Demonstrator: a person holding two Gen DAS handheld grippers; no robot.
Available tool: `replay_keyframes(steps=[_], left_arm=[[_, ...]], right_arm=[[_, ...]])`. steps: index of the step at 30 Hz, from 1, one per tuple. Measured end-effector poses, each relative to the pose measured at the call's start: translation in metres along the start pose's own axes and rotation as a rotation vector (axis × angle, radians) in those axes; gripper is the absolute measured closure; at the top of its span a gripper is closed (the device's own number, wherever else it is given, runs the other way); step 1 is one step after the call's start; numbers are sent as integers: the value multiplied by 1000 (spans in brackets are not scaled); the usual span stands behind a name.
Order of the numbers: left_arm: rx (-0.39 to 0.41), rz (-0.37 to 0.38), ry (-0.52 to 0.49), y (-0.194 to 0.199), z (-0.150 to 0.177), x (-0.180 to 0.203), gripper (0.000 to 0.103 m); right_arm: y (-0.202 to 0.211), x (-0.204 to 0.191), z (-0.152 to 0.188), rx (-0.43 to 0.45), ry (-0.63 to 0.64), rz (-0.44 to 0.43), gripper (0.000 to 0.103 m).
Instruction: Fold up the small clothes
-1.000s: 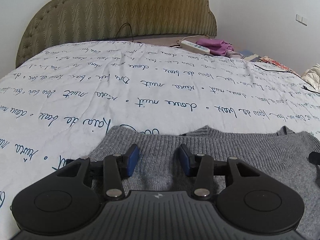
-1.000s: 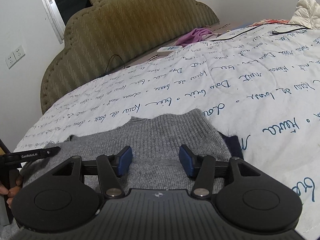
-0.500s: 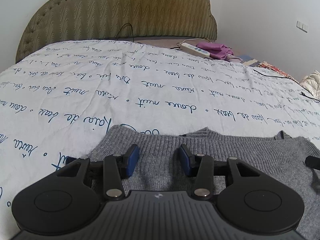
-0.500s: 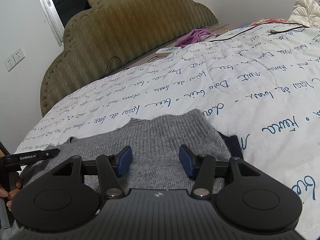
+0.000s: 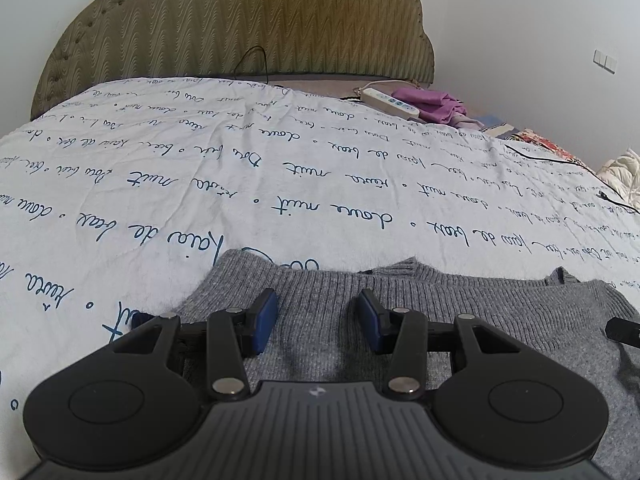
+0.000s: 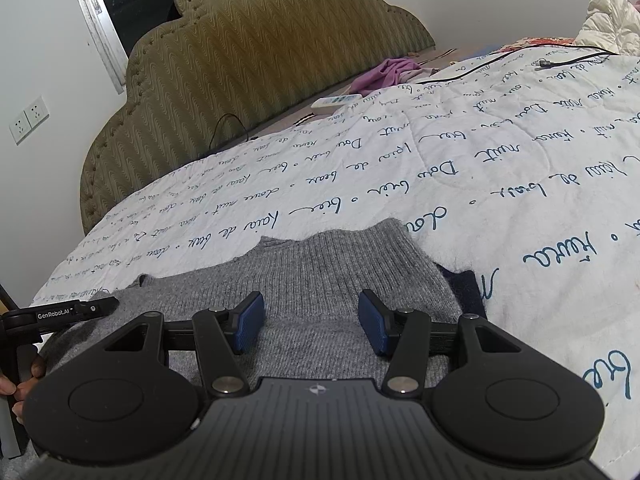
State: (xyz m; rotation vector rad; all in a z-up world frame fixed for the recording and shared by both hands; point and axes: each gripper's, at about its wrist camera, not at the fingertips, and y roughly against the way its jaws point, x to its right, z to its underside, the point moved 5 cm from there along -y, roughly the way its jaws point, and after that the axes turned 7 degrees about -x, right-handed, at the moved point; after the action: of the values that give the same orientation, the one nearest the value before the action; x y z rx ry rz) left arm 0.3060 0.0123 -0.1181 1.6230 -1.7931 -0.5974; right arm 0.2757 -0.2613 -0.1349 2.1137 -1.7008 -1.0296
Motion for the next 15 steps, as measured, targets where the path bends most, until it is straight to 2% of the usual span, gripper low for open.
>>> replay_keyframes(steps=[15], left_arm=[[1, 2, 2, 0, 0, 0, 58]], right_arm=[[0, 1, 0, 3, -8, -5, 47]])
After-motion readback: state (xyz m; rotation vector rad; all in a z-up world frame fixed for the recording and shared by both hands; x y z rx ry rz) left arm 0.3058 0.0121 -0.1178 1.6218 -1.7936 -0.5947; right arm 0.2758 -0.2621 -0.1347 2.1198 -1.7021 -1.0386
